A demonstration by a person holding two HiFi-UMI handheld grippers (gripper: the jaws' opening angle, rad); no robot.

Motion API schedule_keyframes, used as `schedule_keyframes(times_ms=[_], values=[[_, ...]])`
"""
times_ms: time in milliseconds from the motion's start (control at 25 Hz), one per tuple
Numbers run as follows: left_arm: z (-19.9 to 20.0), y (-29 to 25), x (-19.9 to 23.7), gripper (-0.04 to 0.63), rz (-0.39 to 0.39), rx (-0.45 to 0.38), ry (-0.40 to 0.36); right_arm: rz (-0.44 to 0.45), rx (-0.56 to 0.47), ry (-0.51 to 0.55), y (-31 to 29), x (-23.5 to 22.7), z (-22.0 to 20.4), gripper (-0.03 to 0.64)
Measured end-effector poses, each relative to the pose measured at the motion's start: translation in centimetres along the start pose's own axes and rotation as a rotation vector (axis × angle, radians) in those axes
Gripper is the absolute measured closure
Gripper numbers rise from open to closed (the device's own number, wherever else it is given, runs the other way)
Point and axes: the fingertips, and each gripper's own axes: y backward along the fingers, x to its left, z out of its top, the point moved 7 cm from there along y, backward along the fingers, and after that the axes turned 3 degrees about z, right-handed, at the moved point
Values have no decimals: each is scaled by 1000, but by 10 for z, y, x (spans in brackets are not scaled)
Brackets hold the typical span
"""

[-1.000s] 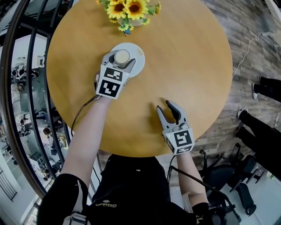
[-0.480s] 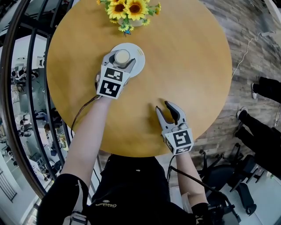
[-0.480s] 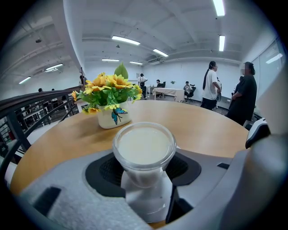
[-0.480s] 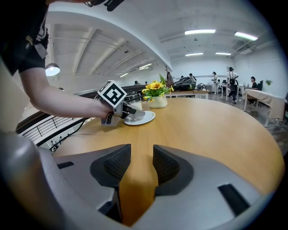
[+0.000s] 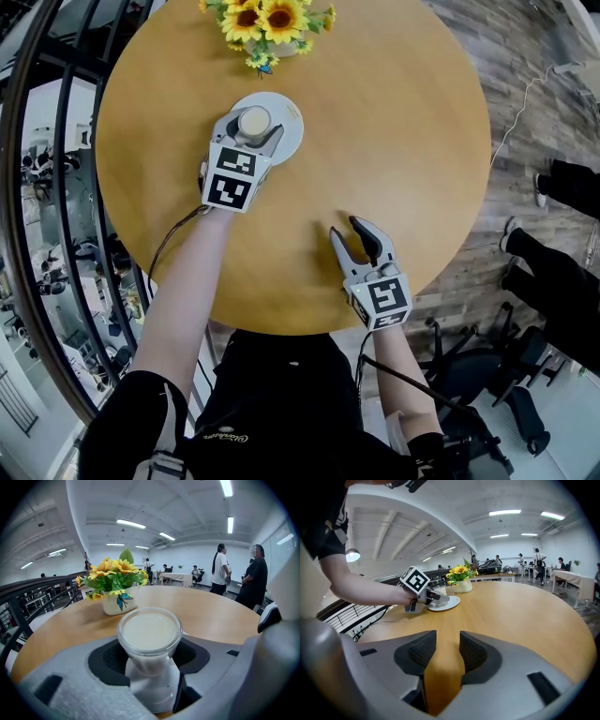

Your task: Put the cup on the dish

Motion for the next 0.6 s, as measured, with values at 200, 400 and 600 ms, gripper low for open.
schedule_keyframes(times_ms=[200,400,600], values=[[-1,-1,-1,309,-6,-25,10,-3,1,-2,1,-1,-1,463],[-2,-1,-1,288,-9,-31,18,-3,4,-2,2,-1,-2,463],[-2,0,-1,288,-6,-17,30,-3,1,2,2,-1,-1,463]])
